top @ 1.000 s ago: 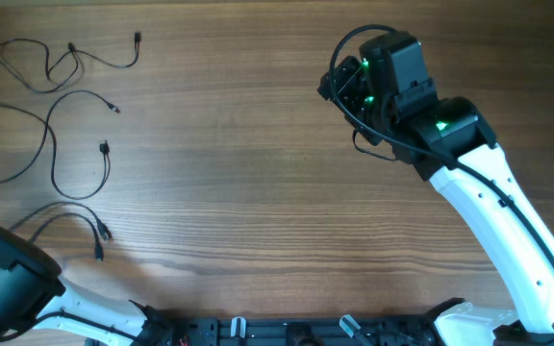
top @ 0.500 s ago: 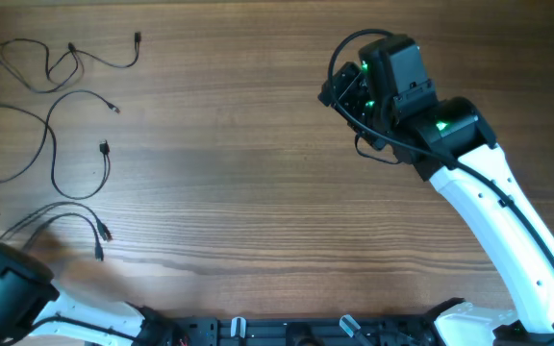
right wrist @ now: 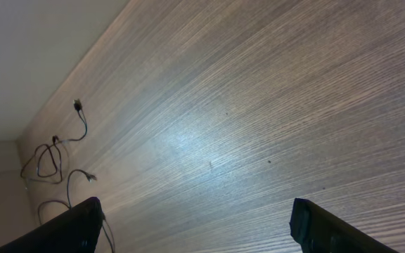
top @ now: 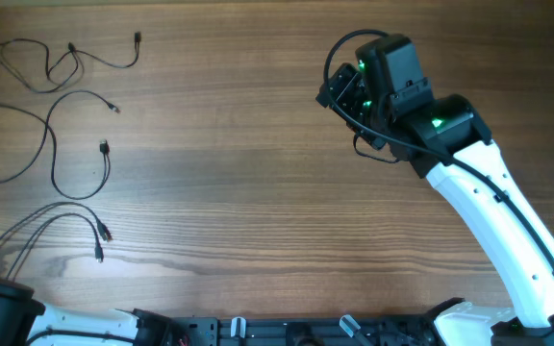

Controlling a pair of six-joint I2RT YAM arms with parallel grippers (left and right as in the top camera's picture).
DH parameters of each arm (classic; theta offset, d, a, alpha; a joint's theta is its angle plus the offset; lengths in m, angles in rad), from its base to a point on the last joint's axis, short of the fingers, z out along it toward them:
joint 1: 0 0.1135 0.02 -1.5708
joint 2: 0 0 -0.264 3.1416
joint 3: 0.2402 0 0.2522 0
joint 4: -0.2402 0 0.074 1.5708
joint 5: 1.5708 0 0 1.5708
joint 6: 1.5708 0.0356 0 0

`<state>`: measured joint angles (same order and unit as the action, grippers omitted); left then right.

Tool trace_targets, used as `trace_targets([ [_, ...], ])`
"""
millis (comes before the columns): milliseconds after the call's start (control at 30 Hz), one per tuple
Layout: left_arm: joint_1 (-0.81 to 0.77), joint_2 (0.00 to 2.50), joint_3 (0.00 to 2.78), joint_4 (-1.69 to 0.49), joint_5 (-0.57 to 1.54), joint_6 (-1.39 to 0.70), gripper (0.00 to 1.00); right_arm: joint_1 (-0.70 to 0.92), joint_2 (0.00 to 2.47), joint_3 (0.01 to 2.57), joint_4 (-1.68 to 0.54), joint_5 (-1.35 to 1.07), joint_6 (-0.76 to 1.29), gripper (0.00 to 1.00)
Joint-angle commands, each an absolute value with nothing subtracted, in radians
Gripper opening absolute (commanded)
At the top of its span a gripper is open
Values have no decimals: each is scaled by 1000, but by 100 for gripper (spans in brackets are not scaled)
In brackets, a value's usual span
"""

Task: Untangle cables
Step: 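Straighten the cable at lower left with the left gripper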

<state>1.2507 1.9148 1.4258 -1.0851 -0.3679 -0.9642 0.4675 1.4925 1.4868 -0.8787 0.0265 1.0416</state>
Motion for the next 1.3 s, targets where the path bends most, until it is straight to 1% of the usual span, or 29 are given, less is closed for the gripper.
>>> trace_targets([
  [0,1256,1929,1407,-1033,-387,-977,98,464,1509,1483,-876,6,1023,88],
  [167,1283,1929,1274,-900,-386,-977,97,464,1509,1483,-873,7,1024,88],
  [233,1296,1930,1246,-870,-385,-977,94,464,1509,1483,-874,7,1024,88],
  [267,1301,1930,1238,-856,-385,-977,91,464,1509,1483,-874,7,1024,88],
  [333,1302,1930,1227,-850,-381,-977,72,464,1512,1483,-868,7,1026,88],
  [367,1302,1930,1220,-833,-377,-977,66,464,1514,1483,-865,7,1026,88],
  [433,1302,1930,1208,-802,-348,-977,64,464,1518,1483,-866,7,1031,88],
  [467,1302,1932,1207,-796,-340,-977,58,464,1519,1483,-866,6,1031,88],
  [500,1302,1932,1207,-782,-340,-976,48,464,1520,1483,-867,3,1031,88],
  [567,1302,1932,1207,-757,-340,-974,24,464,1523,1483,-868,3,1031,88],
  [600,1301,1932,1207,-748,-335,-973,18,464,1523,1483,-869,2,1031,88],
  [667,1301,1932,1207,-722,-329,-973,4,464,1523,1483,-869,3,1031,88],
  [767,1300,1932,1207,-686,-324,-942,4,464,1523,1483,-868,3,1032,88],
  [933,1245,1932,1207,-501,-67,-577,4,464,1523,1483,-868,3,1032,88],
  [967,1219,1932,1207,-484,-56,-524,4,464,1523,1483,-868,2,1032,87],
  [1167,1103,1932,1207,-447,-65,-373,4,464,1523,1483,-869,-1,1031,87],
  [1267,1067,1932,1207,-437,-90,-340,4,464,1523,1483,-869,0,1032,88],
])
